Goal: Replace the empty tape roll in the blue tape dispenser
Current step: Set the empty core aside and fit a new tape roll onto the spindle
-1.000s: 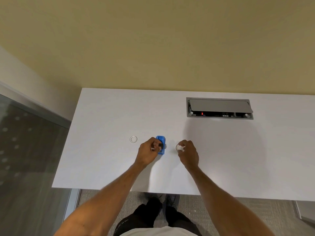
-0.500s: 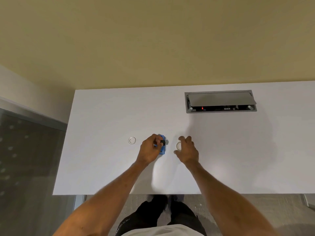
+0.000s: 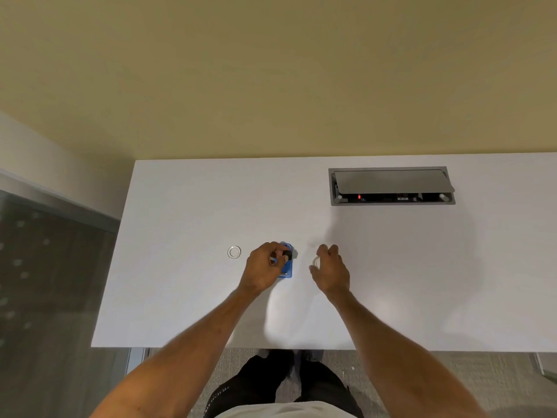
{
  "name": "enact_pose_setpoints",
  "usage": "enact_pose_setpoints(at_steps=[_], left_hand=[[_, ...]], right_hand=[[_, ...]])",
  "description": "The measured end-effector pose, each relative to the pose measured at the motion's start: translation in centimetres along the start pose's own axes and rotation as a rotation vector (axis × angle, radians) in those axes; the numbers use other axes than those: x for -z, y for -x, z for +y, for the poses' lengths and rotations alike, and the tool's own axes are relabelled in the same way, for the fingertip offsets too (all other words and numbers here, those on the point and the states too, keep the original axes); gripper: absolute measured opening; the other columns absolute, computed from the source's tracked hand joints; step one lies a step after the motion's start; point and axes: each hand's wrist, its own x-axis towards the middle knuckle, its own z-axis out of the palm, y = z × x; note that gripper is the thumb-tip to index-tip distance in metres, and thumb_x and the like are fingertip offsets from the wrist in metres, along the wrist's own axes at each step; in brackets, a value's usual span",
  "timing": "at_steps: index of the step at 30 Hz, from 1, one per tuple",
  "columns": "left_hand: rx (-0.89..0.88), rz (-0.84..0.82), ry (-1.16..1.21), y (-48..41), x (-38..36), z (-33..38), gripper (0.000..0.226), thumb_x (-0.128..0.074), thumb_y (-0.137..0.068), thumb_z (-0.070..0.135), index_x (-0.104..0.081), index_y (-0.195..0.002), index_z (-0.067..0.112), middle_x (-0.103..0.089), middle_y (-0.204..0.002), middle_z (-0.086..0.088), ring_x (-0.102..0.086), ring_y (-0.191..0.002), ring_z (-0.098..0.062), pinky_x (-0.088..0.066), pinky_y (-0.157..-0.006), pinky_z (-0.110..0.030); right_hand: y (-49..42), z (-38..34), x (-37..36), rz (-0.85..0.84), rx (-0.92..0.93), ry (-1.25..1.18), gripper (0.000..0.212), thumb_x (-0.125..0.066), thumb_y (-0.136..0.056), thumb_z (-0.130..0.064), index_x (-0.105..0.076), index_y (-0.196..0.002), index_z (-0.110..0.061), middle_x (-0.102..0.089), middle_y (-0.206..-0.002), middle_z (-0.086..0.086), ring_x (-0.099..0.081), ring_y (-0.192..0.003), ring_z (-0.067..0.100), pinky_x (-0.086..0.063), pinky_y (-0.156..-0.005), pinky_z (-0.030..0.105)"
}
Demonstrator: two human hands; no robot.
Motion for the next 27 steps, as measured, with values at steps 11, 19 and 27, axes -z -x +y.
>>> enact_pose_setpoints(at_steps=[11,19,27], left_hand=[[-0.094,-0.008,0.019,1.9,-0.7,1.0,0.017,-0.062,-0.107,0.030,-0.072,-0.121,0.028,-0.076,-0.110,0.013,-0.074,-0.104,-0.016,-0.061,-0.096,-0.035],[-0.164,0.024,0.063,3.4,-0.6,2.4,0.021,-0.060,-0.104,0.024,-0.071,-0.111,0.041,-0.077,-0.110,0.019,-0.072,-0.104,-0.010,-0.061,-0.095,-0.037],[-0.173,0.067,0.070,4.1,-0.4,2.6,0.014,-0.060,-0.104,0.024,-0.069,-0.107,0.034,-0.077,-0.106,0.018,-0.073,-0.099,-0.007,-0.063,-0.093,-0.040]], right_hand=[[2.4,-0.3,1.7,-0.017,0.016,-0.464,0.043,-0.080,-0.088,-0.036,-0.059,-0.123,-0.023,-0.055,-0.117,-0.002,-0.066,-0.096,0.020,-0.054,-0.080,0.032],[4.4,0.0,3.7,-0.010,0.206,-0.701,0.043,-0.088,-0.079,-0.019,-0.057,-0.109,-0.018,-0.066,-0.103,-0.005,-0.069,-0.091,0.017,-0.054,-0.076,0.020],[5.5,-0.5,4.7,-0.114,0.309,-0.857,0.049,-0.083,-0.087,-0.009,-0.064,-0.130,-0.021,-0.071,-0.127,0.001,-0.070,-0.115,0.021,-0.058,-0.098,0.030]])
